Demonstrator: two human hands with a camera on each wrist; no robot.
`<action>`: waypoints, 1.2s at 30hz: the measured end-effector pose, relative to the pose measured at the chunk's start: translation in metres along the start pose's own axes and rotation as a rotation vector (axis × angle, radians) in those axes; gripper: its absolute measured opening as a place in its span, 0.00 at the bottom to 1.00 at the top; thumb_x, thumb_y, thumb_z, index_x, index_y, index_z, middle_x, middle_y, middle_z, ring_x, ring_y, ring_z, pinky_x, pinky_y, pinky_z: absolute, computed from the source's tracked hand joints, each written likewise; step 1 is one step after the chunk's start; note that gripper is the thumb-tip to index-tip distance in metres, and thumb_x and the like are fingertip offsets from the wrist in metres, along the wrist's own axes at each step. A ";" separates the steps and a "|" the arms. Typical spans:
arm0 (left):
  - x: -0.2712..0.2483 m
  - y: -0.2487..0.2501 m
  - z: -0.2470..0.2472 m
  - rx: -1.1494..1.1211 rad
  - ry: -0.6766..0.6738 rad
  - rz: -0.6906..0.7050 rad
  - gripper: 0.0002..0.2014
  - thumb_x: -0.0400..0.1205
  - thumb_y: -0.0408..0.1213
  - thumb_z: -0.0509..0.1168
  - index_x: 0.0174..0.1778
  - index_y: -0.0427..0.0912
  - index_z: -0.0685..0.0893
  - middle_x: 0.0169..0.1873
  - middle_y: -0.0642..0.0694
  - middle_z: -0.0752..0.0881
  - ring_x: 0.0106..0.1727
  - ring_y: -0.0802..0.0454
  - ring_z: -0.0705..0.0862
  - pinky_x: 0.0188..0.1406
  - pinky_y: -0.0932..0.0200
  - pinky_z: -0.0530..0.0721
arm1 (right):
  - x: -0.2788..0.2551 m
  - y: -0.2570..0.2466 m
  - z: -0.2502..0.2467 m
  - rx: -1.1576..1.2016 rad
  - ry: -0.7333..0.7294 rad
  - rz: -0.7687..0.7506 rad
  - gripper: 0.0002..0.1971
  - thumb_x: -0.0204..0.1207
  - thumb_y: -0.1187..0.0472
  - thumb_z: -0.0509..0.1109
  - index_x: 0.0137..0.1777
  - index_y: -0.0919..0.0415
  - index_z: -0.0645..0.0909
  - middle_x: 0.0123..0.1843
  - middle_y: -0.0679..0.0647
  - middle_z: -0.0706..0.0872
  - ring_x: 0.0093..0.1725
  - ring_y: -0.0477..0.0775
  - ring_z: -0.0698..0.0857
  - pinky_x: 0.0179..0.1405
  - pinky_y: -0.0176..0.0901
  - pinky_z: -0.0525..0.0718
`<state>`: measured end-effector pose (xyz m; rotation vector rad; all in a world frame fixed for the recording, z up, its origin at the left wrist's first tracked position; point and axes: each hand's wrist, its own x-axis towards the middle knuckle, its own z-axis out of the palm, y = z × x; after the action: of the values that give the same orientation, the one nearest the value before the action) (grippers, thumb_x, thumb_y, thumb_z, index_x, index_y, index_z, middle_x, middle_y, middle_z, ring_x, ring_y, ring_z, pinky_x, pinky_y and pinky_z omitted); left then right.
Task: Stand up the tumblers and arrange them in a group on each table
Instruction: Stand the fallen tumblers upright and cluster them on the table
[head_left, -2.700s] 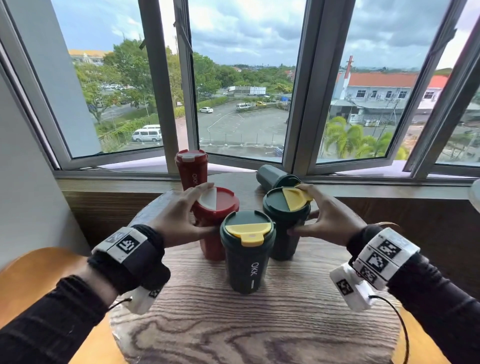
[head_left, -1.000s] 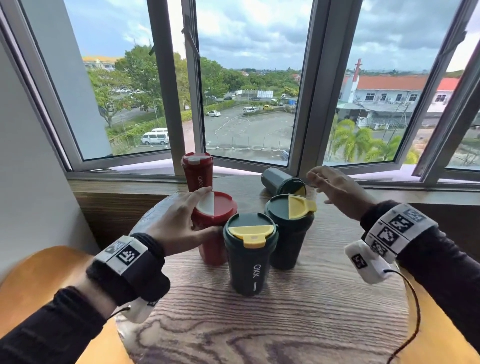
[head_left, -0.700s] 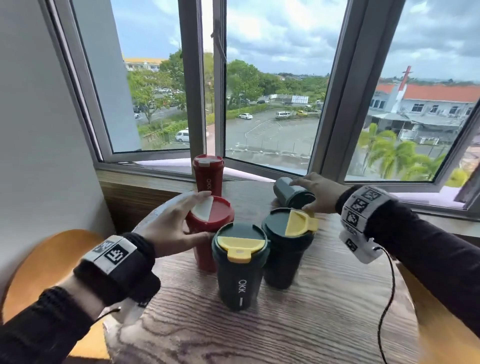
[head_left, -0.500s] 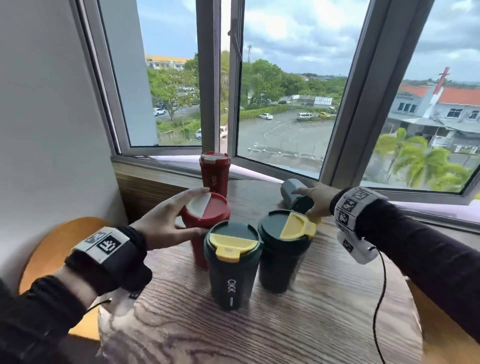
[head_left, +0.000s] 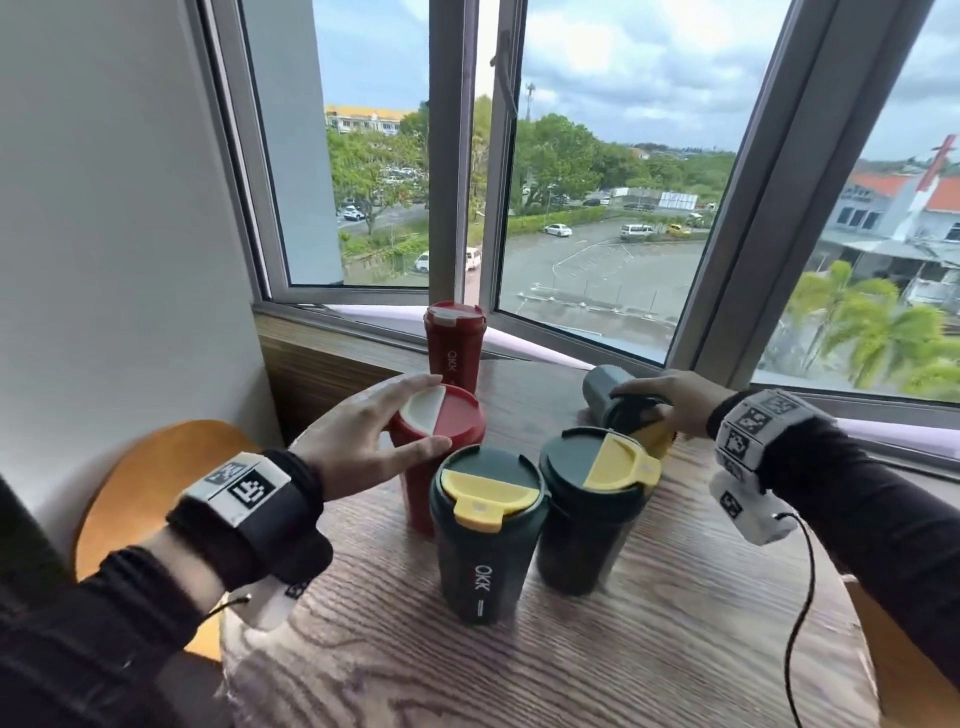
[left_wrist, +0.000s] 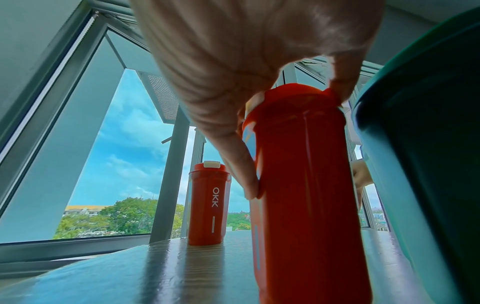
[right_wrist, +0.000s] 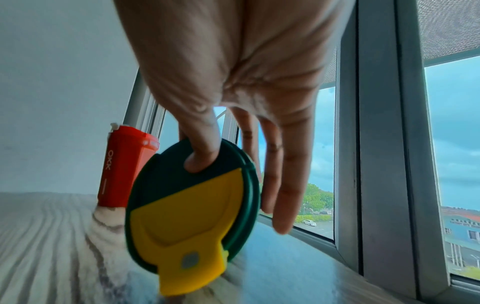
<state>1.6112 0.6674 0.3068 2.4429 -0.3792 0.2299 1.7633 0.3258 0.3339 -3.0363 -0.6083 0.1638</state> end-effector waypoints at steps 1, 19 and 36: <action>0.001 0.000 0.001 -0.004 0.001 0.003 0.44 0.64 0.78 0.55 0.76 0.64 0.60 0.75 0.59 0.68 0.73 0.62 0.68 0.71 0.58 0.68 | -0.001 0.001 -0.003 0.024 -0.004 -0.013 0.25 0.81 0.66 0.60 0.74 0.40 0.70 0.65 0.60 0.78 0.44 0.50 0.78 0.30 0.24 0.78; 0.001 -0.004 0.003 -0.106 0.022 0.053 0.45 0.65 0.75 0.58 0.77 0.58 0.62 0.74 0.58 0.69 0.74 0.66 0.67 0.72 0.60 0.70 | 0.010 -0.035 -0.051 0.292 -0.068 -0.053 0.20 0.78 0.56 0.67 0.70 0.49 0.71 0.63 0.60 0.82 0.52 0.60 0.85 0.36 0.41 0.86; -0.001 0.000 0.002 -0.087 0.039 0.076 0.39 0.68 0.68 0.60 0.75 0.59 0.62 0.70 0.66 0.68 0.67 0.86 0.61 0.60 0.86 0.62 | 0.022 -0.047 -0.028 0.311 0.060 0.005 0.41 0.62 0.39 0.77 0.75 0.39 0.66 0.66 0.58 0.73 0.58 0.58 0.79 0.56 0.48 0.81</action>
<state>1.6108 0.6659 0.3048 2.3380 -0.4557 0.2867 1.7686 0.3772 0.3624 -2.7325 -0.5161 0.1515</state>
